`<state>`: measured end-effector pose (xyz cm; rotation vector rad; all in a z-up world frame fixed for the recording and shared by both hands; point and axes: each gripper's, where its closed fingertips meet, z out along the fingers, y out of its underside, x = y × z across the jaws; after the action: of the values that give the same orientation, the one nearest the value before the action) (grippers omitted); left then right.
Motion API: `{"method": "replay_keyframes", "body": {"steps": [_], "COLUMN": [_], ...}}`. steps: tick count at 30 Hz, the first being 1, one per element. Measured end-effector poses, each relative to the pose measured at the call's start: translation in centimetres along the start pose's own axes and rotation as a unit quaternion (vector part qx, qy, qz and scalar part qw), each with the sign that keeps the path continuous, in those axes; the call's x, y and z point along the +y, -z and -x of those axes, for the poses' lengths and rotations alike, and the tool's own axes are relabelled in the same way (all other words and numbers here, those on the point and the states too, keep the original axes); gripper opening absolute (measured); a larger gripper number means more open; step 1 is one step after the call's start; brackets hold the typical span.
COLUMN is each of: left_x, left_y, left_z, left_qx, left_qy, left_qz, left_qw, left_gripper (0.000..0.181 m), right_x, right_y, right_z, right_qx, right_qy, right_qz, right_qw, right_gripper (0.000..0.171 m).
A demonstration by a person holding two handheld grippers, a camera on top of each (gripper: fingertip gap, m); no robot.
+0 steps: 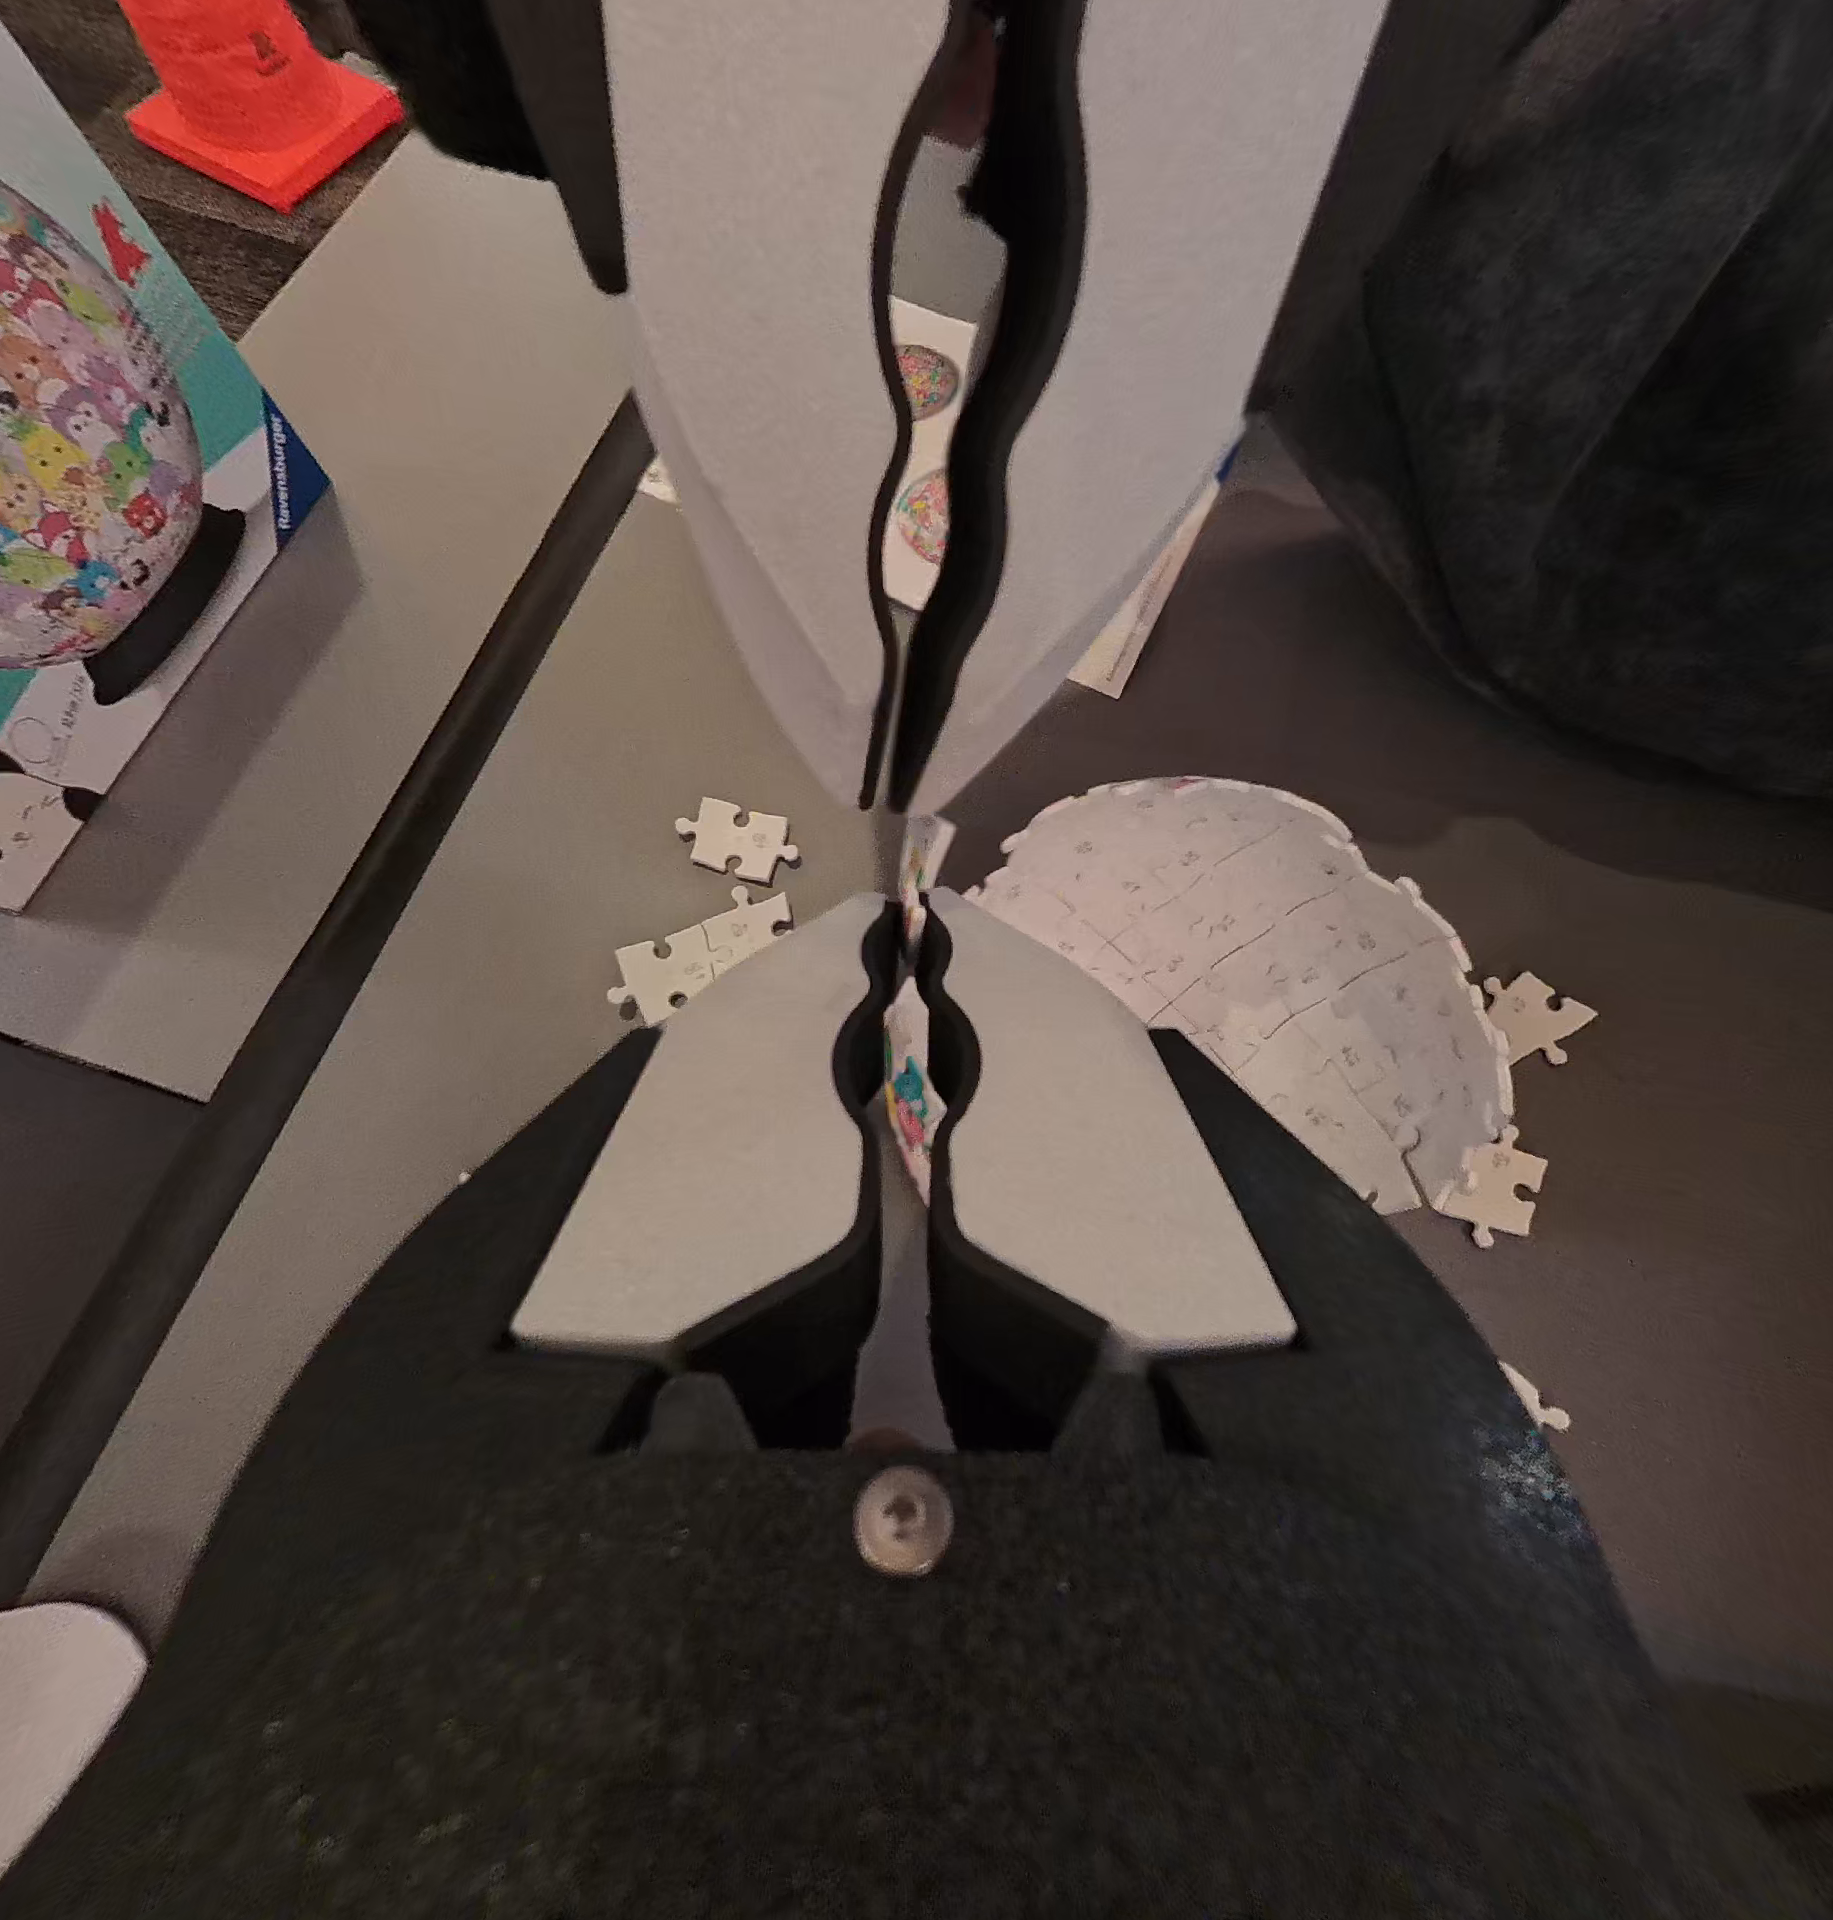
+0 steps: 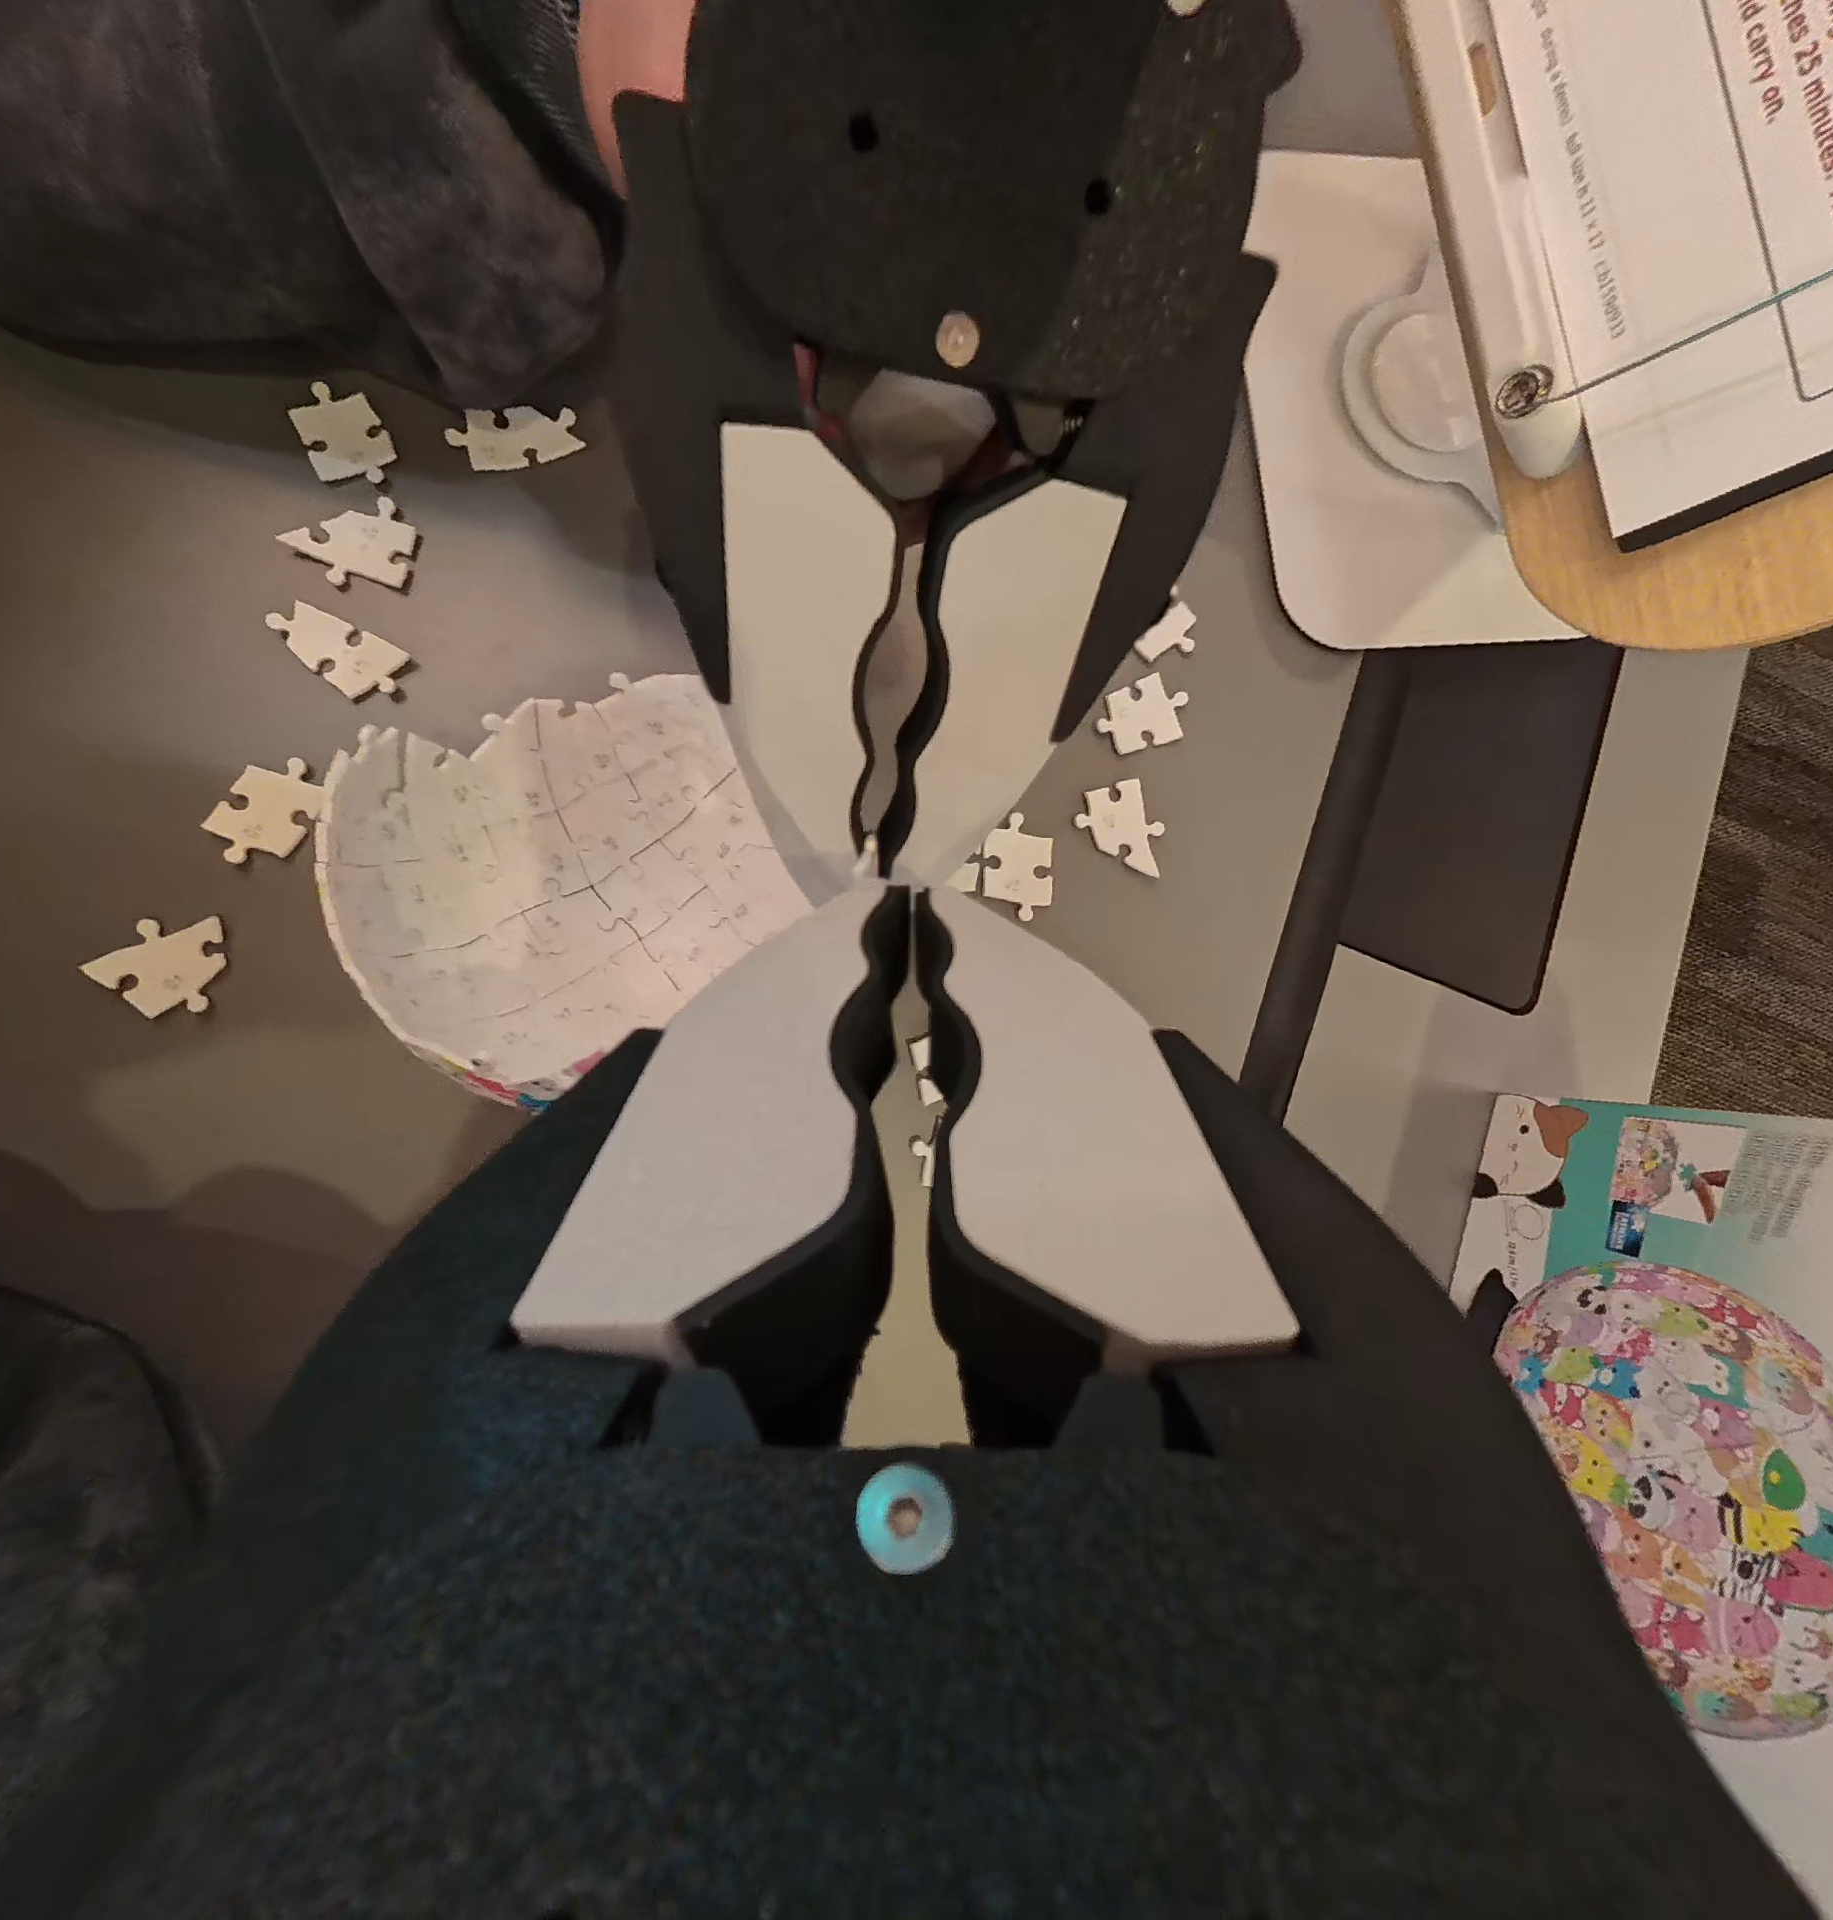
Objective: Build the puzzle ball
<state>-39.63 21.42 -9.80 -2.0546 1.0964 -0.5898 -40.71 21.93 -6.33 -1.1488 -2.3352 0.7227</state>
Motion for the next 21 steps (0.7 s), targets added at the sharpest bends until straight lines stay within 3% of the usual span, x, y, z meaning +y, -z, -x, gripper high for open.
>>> {"method": "replay_keyframes", "body": {"steps": [6, 12, 21], "left_x": [0.22, 0.12, 0.32], "left_y": [-0.22, -0.1, -0.2], "left_z": [0.12, 0.24, 0.47], "left_qx": [-0.005, -0.001, -0.002], "left_qy": [-0.001, 0.004, 0.01], "left_qz": [0.007, -0.001, 0.002], "left_qw": [1.0, 1.0, 1.0], "left_gripper": [0.002, 0.002, 0.002], "right_x": [0.45, 0.4, 0.4], "right_y": [-0.3, -0.19, -0.54], "right_z": [0.24, 0.92, 0.53], "right_qx": [-0.019, -0.039, -0.038], "right_qy": [-0.013, -0.007, 0.009], "right_qz": [0.008, 0.0, 0.007], "right_qw": [1.0, 0.999, 0.999], "right_gripper": [0.0, 0.012, 0.003]}}
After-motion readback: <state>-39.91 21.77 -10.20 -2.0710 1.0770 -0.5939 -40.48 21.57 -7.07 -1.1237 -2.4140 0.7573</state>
